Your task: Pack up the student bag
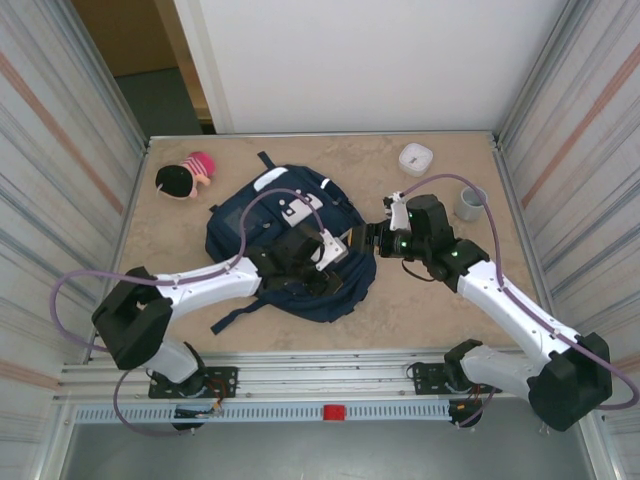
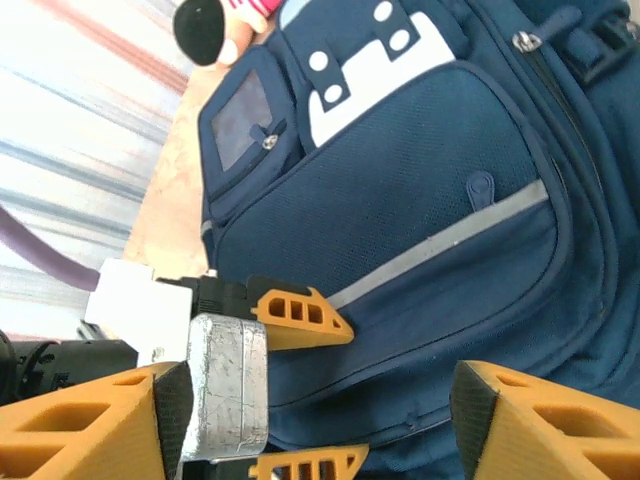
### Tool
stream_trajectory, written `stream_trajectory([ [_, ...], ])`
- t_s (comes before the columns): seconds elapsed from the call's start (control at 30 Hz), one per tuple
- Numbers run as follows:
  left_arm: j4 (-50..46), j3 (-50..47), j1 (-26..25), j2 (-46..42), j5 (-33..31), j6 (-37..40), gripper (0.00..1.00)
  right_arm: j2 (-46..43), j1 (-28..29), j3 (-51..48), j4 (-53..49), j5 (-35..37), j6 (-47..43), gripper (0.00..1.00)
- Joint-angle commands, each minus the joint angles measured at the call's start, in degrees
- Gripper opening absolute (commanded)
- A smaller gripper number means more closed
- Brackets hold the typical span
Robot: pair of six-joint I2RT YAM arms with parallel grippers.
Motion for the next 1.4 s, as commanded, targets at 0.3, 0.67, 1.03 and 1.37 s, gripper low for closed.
stream_trajectory([
  [0.3, -4.52, -5.94, 11.54, -26.39, 7.46, 0.02, 0.84, 2.68, 9.04, 4.24, -4.21, -2.13, -60.16, 0.66],
  [0.67, -23.19, -9.53, 24.73, -26.31, 13.32, 35.17, 0.82, 15.94, 14.06, 6.20, -1.87, -0.08, -78.27, 0.61],
  [1.03, -21.91, -9.64, 25.91, -15.06, 9.51, 45.20, 0.81, 16.60, 13.82, 4.37, 0.10, 2.43, -78.60, 0.59],
  [1.37, -20.15, -9.70, 25.38, -11.13, 16.34, 46.05, 0.42, 15.99, 12.88, 2.95, -0.60, 3.51, -79.00, 0.58],
])
